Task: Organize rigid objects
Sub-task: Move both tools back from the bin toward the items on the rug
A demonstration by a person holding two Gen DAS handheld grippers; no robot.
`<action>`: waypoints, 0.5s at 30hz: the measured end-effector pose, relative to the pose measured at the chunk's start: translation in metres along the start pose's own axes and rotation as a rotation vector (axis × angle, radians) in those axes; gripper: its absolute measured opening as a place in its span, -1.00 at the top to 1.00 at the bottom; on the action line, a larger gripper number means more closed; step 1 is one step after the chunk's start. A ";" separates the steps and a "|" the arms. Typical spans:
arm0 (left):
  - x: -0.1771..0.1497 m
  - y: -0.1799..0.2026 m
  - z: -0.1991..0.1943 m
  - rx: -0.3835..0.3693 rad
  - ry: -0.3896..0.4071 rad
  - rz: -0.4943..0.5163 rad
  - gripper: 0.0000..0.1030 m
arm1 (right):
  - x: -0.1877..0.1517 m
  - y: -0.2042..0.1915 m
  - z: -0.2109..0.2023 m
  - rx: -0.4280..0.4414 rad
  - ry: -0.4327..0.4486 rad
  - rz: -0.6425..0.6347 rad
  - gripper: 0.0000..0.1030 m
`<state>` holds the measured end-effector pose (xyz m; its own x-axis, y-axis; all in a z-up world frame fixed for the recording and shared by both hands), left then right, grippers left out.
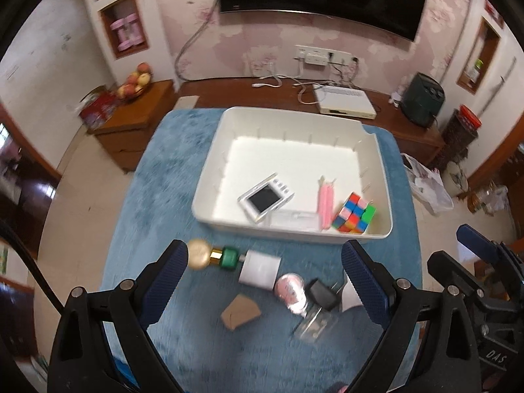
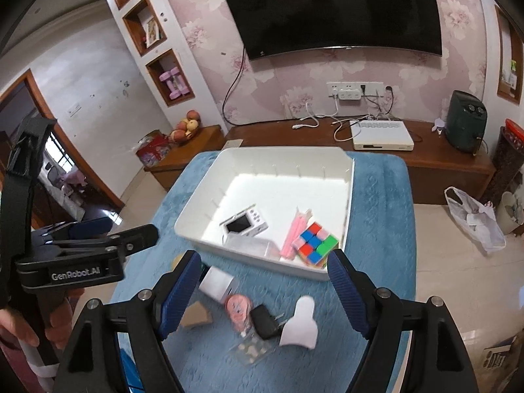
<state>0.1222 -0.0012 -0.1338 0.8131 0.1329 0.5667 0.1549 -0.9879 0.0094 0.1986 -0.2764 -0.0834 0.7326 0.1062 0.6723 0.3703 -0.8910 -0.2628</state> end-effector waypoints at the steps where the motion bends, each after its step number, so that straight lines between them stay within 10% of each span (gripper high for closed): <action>1: -0.006 -0.004 -0.004 0.006 0.001 -0.018 -0.86 | -0.004 -0.001 -0.001 0.003 -0.007 -0.004 -0.56; 15: -0.096 -0.046 -0.031 0.093 -0.032 -0.205 -0.86 | -0.057 0.000 0.011 0.106 -0.200 0.124 -0.56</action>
Point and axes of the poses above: each gripper's, at about its wrist camera, not at the fingertips, and z roughly the way its jaws point, y to its right, x to its top, the point moved 5 cm from there along z, roughly the way its jaws point, and after that the axes turned 5 degrees about y, right-handed, at the moved point
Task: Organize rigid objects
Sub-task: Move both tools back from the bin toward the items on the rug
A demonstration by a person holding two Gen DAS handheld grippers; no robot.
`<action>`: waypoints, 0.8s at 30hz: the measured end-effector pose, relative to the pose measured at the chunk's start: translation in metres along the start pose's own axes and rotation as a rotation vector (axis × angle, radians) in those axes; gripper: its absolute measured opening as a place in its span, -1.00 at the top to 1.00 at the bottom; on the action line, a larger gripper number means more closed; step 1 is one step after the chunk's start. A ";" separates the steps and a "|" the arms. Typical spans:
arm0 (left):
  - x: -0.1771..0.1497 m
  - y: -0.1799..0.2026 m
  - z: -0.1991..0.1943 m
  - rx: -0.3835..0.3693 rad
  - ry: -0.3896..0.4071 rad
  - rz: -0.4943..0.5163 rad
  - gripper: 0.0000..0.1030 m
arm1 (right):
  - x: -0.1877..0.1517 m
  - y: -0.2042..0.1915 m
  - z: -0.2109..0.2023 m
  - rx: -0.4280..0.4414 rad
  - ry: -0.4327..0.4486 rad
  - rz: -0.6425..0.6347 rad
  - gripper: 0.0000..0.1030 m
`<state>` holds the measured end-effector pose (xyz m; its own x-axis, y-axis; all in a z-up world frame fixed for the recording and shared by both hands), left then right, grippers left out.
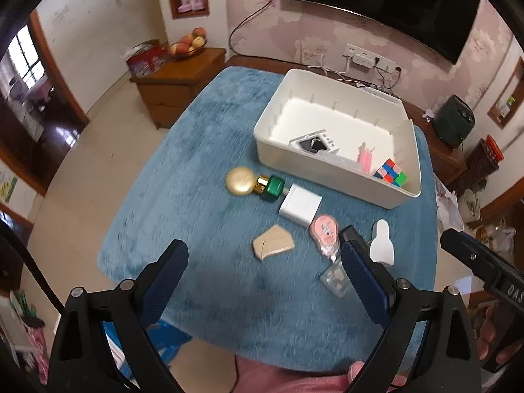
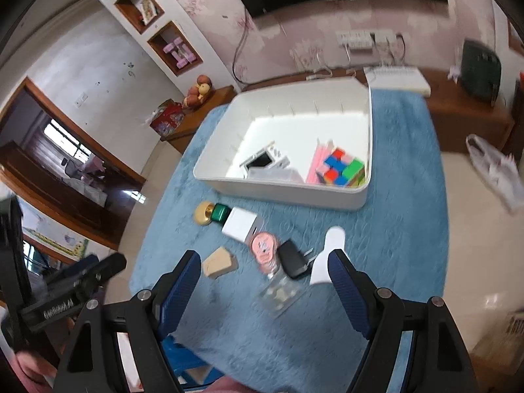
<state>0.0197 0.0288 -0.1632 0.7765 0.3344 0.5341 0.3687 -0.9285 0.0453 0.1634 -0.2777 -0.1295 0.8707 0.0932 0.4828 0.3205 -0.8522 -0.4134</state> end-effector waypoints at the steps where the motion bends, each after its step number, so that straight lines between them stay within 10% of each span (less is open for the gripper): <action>1: -0.003 -0.001 -0.001 0.007 -0.002 -0.009 -0.86 | -0.001 0.000 0.002 0.003 -0.012 0.007 -0.56; 24: 0.000 -0.015 0.051 -0.045 -0.161 0.193 -0.83 | -0.027 0.004 0.043 -0.089 -0.155 0.343 -0.56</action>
Point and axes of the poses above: each gripper's, at about its wrist camera, not at the fingertips, and z roughly the way its jaws point, y to its right, x to its top, the point moved 5 cm from there along z, roughly the way its jaws point, and after that the axes turned 5 degrees about y, right-handed, at the moved point
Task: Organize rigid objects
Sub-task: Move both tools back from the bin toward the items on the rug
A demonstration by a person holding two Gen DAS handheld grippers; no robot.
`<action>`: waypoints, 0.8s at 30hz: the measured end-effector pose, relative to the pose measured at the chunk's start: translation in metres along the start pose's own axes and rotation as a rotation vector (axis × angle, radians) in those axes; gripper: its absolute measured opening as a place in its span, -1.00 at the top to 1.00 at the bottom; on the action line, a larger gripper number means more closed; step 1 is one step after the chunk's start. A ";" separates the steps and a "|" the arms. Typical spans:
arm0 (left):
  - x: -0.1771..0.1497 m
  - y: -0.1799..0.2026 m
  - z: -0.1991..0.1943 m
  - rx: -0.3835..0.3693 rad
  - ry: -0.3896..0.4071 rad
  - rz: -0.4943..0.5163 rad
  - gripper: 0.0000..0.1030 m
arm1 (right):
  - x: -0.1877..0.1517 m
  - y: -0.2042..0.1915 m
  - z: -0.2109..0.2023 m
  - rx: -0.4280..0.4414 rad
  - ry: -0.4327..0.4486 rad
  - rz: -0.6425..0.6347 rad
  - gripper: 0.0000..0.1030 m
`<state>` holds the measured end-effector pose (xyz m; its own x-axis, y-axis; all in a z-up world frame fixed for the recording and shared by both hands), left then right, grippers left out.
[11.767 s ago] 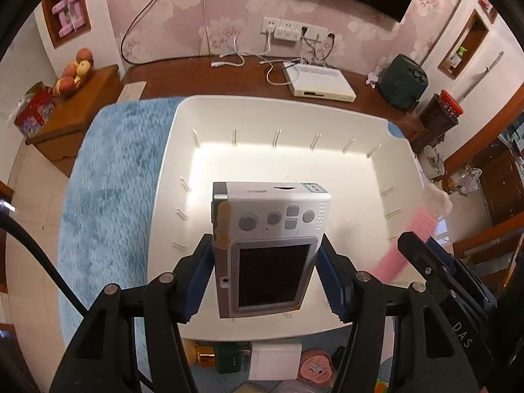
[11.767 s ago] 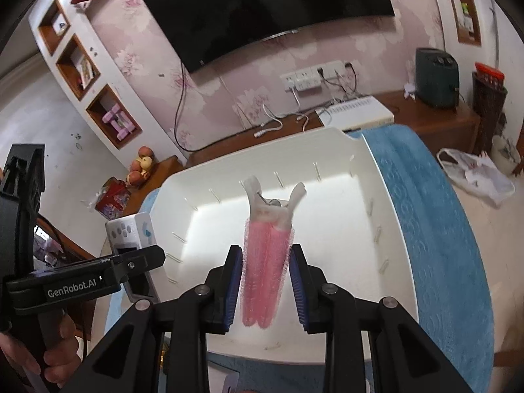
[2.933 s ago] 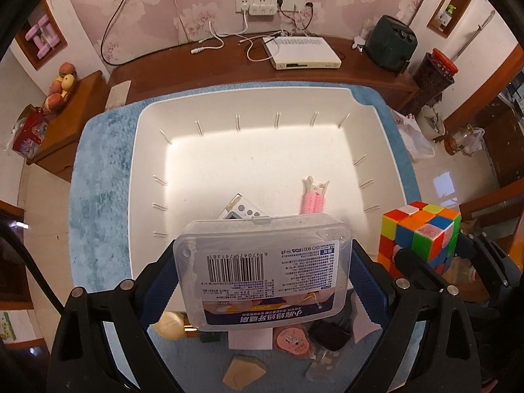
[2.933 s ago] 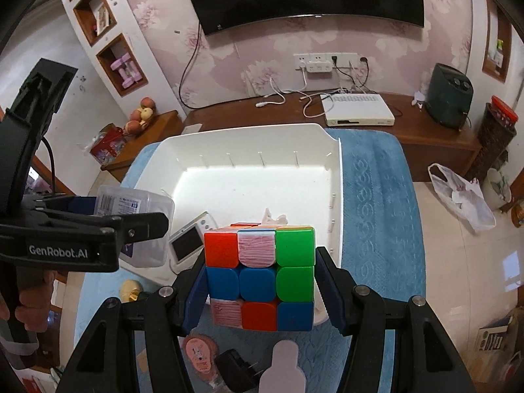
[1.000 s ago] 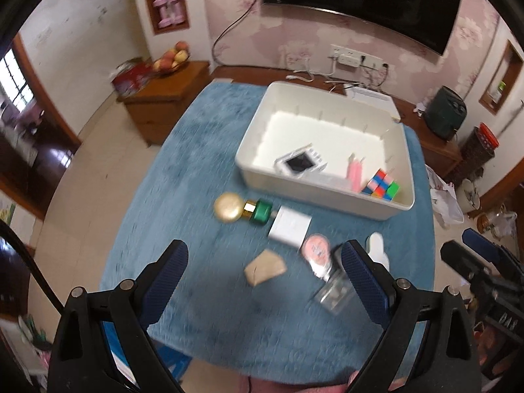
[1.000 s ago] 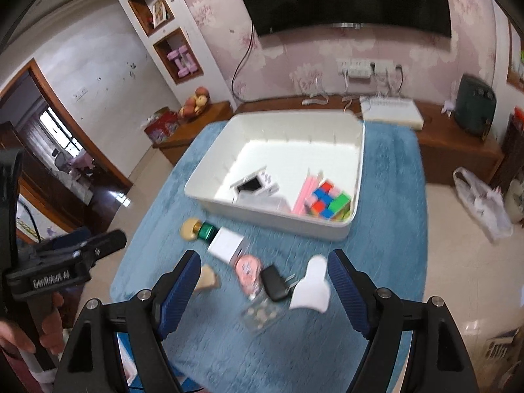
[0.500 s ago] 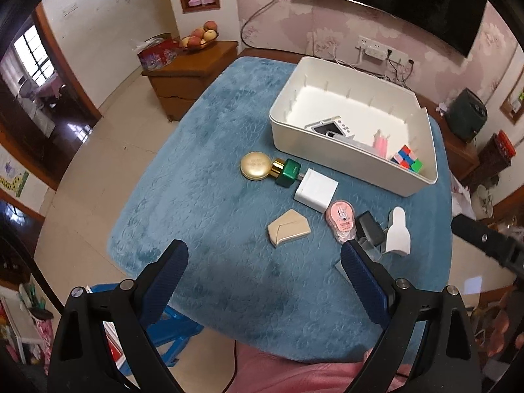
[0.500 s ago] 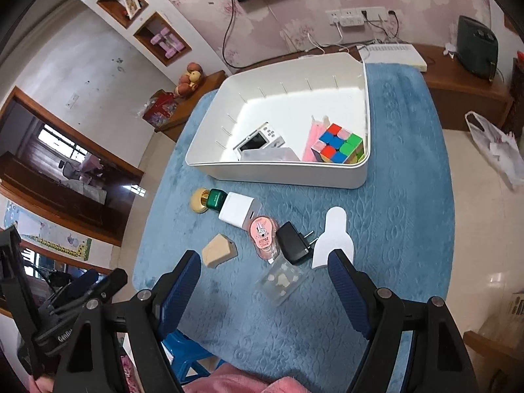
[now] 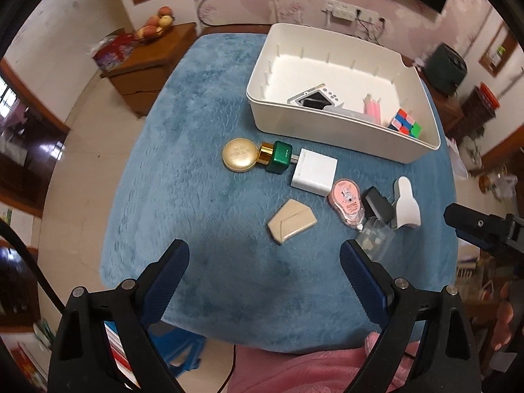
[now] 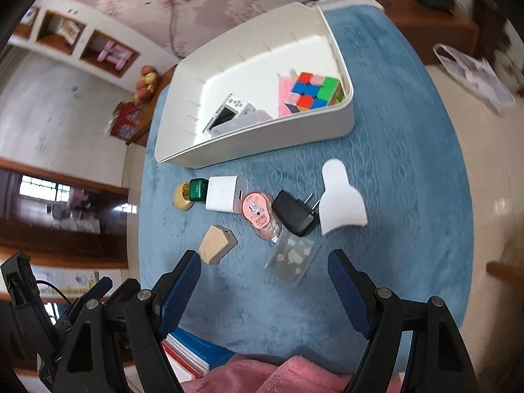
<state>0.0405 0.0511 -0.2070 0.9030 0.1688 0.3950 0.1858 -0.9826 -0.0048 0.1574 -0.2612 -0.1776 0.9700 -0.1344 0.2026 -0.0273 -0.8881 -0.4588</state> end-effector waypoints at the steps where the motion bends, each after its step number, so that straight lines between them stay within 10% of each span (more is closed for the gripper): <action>1: 0.003 -0.003 0.001 -0.006 -0.003 0.014 -0.83 | -0.001 -0.002 0.002 -0.003 0.003 0.014 -0.56; 24: 0.025 -0.008 0.062 -0.219 -0.154 0.414 -0.84 | -0.046 -0.002 0.073 -0.172 0.043 0.332 -0.56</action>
Point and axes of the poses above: each gripper's, at about its wrist camera, not at the fingertips, and z roughly the way its jaws point, y to its right, x to its top, the point moved 5 cm from there along z, roughly the way its jaws point, and after that the axes turned 5 degrees about y, right-handed, at the moved point
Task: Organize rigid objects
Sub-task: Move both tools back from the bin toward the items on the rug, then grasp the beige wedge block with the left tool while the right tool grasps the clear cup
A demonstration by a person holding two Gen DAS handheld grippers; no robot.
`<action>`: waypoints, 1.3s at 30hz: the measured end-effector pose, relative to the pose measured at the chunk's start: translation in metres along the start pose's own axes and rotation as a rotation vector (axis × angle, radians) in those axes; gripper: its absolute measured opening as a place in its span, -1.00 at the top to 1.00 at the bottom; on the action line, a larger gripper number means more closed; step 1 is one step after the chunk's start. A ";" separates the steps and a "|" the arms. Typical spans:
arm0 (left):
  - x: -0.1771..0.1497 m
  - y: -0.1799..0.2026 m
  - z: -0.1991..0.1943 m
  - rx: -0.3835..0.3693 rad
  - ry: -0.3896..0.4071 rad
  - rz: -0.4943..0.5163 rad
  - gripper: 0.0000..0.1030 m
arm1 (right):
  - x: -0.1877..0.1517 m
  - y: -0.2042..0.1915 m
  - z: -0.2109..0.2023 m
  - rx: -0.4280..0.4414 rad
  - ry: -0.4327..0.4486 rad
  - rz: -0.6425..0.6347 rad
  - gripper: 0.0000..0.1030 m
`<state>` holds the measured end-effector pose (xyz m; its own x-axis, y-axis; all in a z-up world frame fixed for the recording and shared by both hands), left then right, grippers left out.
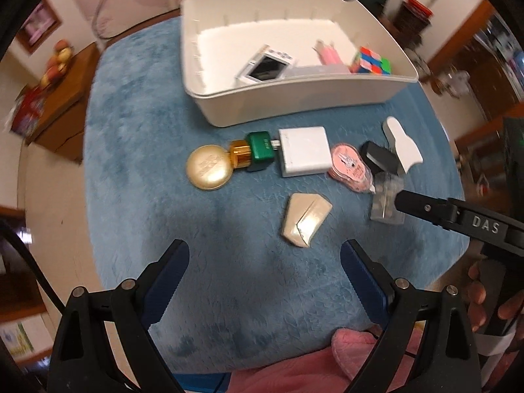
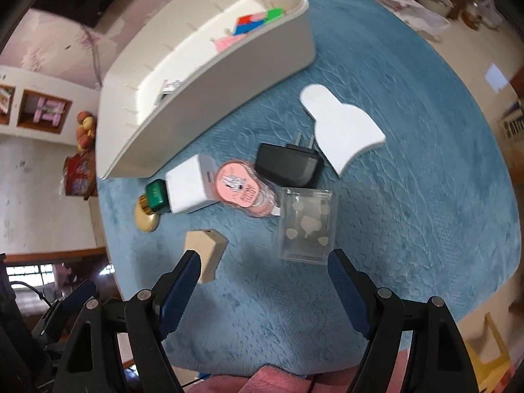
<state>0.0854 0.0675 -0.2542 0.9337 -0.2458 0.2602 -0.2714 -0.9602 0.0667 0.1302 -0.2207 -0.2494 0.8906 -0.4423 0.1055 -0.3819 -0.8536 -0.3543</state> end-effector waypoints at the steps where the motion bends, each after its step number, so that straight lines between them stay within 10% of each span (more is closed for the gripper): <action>1: 0.001 0.002 0.004 -0.008 -0.007 0.016 -0.84 | 0.000 0.002 0.003 -0.008 0.001 0.008 -0.56; 15: 0.002 0.028 0.069 -0.065 -0.144 0.175 -0.84 | 0.003 0.013 0.038 -0.119 -0.040 0.035 -0.56; 39: 0.022 0.042 0.125 -0.058 -0.262 0.136 -0.73 | 0.025 0.017 0.071 -0.183 -0.108 -0.002 -0.27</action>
<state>0.1233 0.0048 -0.3657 0.9143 -0.4049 0.0133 -0.4040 -0.9087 0.1056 0.1633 -0.2270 -0.3189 0.9091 -0.4166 0.0028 -0.4095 -0.8947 -0.1786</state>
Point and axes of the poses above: each gripper's, at about its wrist camera, not at the fingertips, and z roughly the way its jaws point, y to its right, x to its top, the point moved 5 cm from there along z, roughly the way its jaws point, and after that the axes turned 5 degrees about y, right-handed, at the moved point
